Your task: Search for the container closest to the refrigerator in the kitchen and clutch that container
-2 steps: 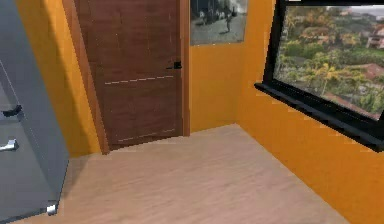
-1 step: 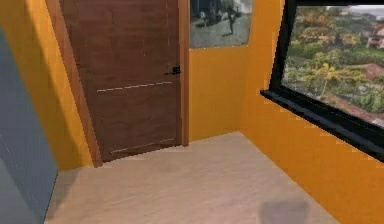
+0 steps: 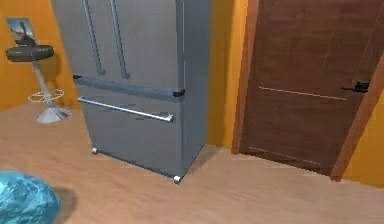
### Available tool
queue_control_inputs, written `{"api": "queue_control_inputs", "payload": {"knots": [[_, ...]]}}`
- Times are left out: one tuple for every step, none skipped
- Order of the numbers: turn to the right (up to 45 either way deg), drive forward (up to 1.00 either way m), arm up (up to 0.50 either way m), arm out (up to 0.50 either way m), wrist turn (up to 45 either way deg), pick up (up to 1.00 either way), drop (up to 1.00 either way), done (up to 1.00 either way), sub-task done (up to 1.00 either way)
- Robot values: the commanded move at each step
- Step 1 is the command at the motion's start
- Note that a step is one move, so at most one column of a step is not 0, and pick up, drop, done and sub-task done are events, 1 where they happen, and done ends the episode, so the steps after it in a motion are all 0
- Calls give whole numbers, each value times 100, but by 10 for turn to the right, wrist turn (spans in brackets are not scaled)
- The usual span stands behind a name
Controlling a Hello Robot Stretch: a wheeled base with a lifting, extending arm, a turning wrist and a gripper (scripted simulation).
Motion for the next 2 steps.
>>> {"api": "queue_control_inputs", "payload": {"knots": [[-390,0,0,0,0,0,0,0,0],[0,15,0,0,0,0,0,0,0]]}}
